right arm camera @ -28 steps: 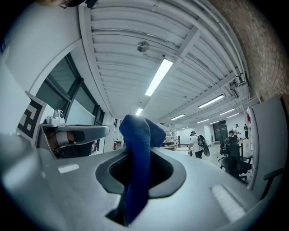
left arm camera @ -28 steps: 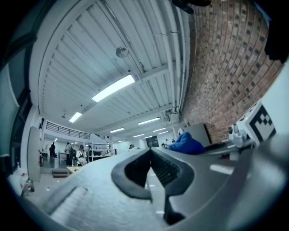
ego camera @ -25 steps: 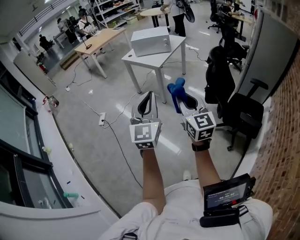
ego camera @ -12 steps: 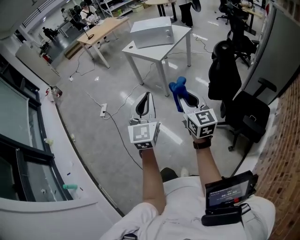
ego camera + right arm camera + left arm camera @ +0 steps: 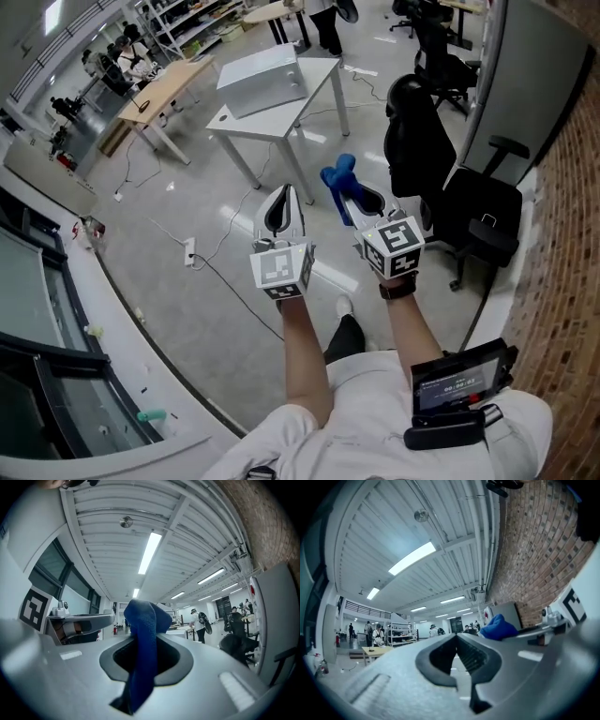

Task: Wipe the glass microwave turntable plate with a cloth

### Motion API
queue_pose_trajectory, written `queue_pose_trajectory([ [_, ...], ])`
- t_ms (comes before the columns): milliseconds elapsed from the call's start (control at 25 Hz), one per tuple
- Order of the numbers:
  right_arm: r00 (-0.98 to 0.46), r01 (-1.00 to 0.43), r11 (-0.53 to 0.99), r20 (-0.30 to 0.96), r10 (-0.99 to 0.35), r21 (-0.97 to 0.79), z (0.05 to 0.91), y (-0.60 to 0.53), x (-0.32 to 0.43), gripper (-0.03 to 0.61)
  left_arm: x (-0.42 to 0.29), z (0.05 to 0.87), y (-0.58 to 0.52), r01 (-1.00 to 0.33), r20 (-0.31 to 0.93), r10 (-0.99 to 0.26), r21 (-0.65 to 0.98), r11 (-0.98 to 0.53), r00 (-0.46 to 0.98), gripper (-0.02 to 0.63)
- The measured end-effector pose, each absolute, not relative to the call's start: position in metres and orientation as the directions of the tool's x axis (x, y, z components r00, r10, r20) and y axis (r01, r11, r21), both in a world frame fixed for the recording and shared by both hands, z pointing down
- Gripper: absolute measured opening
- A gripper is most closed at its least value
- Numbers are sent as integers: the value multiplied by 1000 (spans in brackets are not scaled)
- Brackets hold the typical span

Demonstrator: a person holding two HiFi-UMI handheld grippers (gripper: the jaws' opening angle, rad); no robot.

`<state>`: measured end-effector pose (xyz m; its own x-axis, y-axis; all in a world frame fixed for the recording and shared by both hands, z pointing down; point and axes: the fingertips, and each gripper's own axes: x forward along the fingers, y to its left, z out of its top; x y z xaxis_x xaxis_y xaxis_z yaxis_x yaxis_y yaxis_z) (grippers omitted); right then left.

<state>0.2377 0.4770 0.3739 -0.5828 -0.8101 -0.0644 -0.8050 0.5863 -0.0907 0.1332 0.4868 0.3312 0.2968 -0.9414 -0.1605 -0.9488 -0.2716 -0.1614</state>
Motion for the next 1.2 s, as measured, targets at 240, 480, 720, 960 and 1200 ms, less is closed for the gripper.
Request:
queue_pose_trajectory([
  [240, -505, -857, 509, -63, -861, -76, 368, 434, 269, 66, 153, 332, 442, -931, -169, -920, -153, -331, 354, 3],
  [480, -548, -835, 550, -55, -835, -33, 359, 373, 229, 66, 116, 315, 382, -948, -218, -924, -126, -292, 313, 3],
  [720, -612, -790, 613, -90, -786, 13, 333, 318, 159, 66, 56, 287, 322, -966, -273, -927, -110, -235, 257, 3],
  [960, -625, -779, 627, -53, -779, -15, 346, 266, 118, 66, 18, 293, 272, -966, -253, -934, -115, -230, 252, 3],
  [1200, -615, -788, 615, -20, -789, -30, 363, 225, 103, 66, -1, 321, 239, -964, -207, -942, -79, -253, 264, 3],
])
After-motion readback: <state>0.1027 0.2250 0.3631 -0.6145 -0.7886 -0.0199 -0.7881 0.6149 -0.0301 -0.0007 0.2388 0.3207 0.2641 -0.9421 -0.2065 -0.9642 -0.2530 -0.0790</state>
